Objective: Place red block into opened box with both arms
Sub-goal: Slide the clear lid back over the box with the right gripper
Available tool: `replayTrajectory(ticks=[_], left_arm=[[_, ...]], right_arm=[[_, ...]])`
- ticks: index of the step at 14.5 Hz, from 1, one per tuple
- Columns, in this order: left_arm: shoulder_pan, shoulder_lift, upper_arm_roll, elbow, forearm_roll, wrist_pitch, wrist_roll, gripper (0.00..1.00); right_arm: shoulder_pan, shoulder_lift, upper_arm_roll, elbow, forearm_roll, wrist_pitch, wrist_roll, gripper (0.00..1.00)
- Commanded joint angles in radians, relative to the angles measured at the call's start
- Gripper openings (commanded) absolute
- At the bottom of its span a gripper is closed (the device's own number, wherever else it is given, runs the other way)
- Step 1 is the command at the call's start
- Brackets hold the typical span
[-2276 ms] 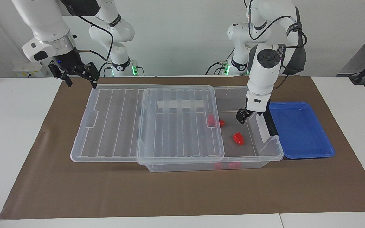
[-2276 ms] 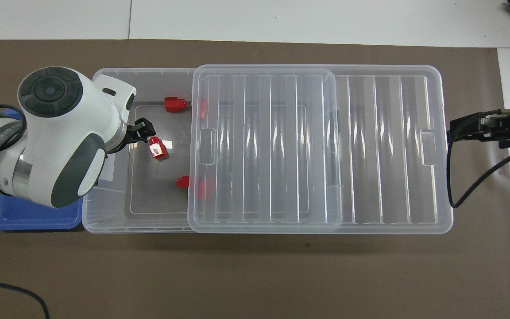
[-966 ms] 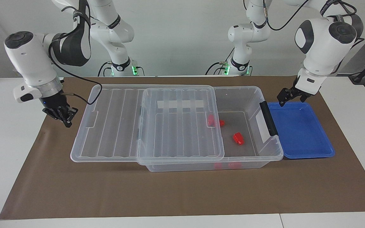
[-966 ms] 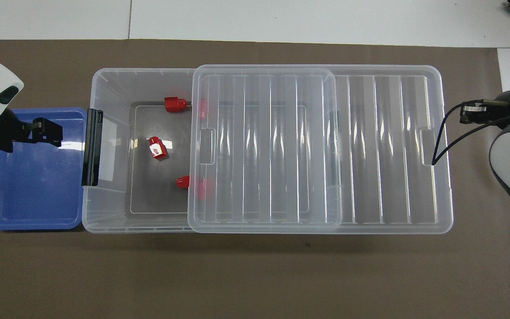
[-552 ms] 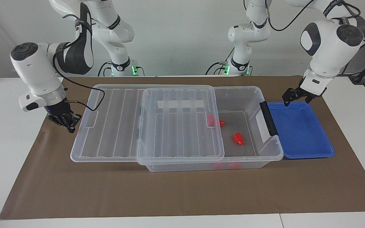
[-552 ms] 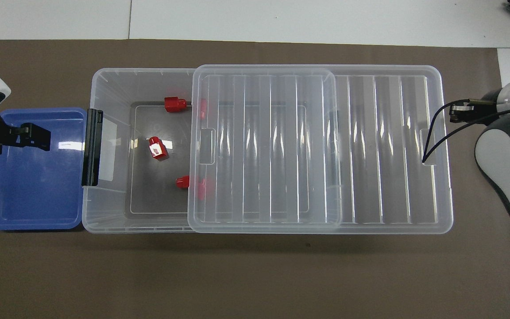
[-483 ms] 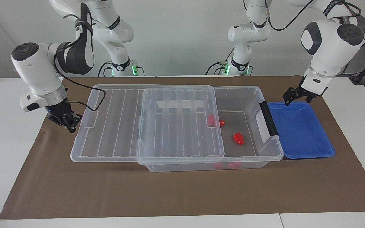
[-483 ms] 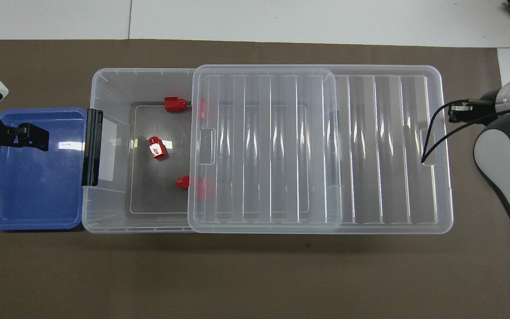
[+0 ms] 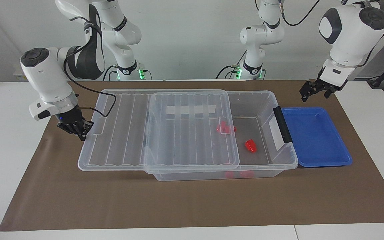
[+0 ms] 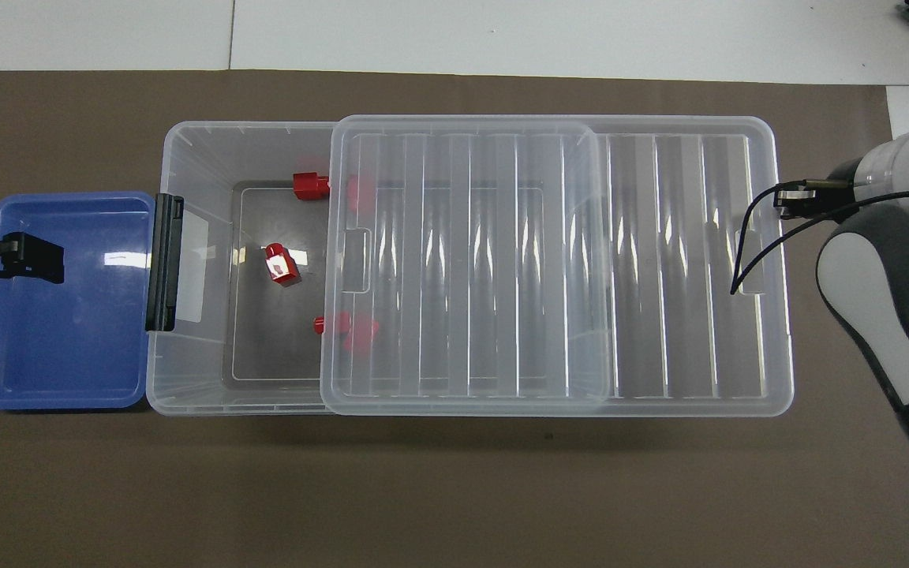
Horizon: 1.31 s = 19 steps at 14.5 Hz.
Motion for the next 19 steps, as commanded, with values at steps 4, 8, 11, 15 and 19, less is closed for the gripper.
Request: replayTrajectory(ticks=[4, 8, 11, 15, 19], left_arm=[[-0.007, -0.023, 0.004, -0.014, -0.016, -0.01, 0.018, 1.0], [-0.007, -0.024, 0.003, -0.012, -0.016, -0.012, 0.069, 1.0], [-0.007, -0.024, 0.0, -0.015, -0.018, -0.013, 0.072, 1.0], [-0.006, -0.026, 0.004, -0.015, -0.019, -0.01, 0.095, 1.0], [-0.007, -0.032, 0.004, -0.024, -0.025, -0.001, 0.093, 1.0]], right_arm=[[0.055, -0.001, 0.021, -0.004, 0.024, -0.017, -0.025, 0.0], [0.124, -0.006, 0.021, -0.015, 0.026, -0.017, -0.018, 0.0], [0.156, -0.009, 0.022, -0.02, 0.026, -0.022, -0.019, 0.0], [0.21, -0.01, 0.021, -0.021, 0.024, -0.02, -0.018, 0.0], [0.239, -0.01, 0.022, -0.02, 0.026, -0.02, -0.013, 0.0]])
